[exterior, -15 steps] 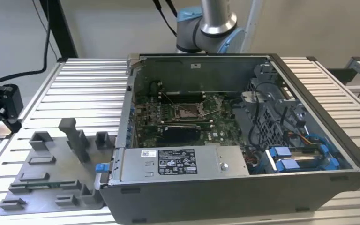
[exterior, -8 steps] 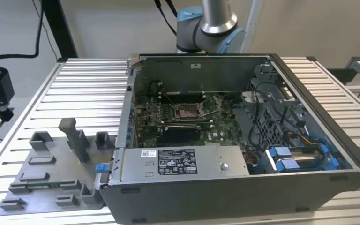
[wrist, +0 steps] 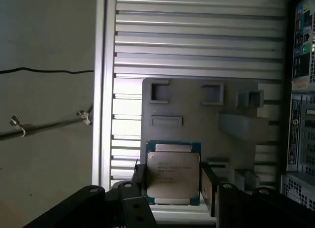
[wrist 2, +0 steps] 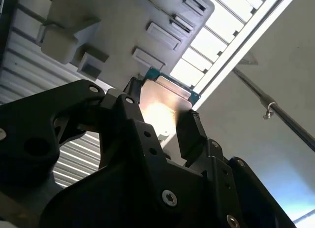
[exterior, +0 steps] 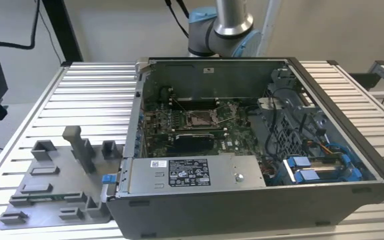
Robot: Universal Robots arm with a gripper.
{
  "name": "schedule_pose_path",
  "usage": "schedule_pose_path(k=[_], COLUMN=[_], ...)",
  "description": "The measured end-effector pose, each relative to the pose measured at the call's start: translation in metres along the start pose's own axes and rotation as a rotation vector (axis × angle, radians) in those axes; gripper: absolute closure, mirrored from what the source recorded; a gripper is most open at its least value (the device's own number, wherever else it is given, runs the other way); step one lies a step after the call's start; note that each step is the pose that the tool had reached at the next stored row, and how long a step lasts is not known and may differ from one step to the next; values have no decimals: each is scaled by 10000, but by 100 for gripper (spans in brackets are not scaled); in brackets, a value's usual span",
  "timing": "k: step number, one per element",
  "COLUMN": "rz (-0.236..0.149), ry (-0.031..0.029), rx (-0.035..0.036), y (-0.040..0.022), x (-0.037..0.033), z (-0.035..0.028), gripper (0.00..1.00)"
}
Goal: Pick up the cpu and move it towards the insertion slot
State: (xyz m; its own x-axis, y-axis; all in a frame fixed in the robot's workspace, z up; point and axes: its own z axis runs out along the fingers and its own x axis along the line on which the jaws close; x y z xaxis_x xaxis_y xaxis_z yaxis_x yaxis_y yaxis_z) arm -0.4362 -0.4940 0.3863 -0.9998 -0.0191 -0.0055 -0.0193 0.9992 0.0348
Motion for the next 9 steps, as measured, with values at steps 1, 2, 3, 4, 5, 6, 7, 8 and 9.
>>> schedule_pose_path(k=[1, 2, 3, 4, 5, 6, 7, 8, 9], rz=[0, 1, 0, 0, 1, 0, 1, 1, 1], ry=[-2, -1, -1, -2, -1, -1, 4, 8, 4], rx=[0, 1, 2, 1, 2, 2, 5, 6, 3], y=[0, 1, 0, 1, 1, 0, 1, 2, 2], x=[0, 0, 0, 0, 0, 0, 0, 0, 0], z=[0, -2, -3, -3, -4, -4, -14, -31, -48], gripper=[100, 100, 100, 100, 100, 100, 100, 100, 100])
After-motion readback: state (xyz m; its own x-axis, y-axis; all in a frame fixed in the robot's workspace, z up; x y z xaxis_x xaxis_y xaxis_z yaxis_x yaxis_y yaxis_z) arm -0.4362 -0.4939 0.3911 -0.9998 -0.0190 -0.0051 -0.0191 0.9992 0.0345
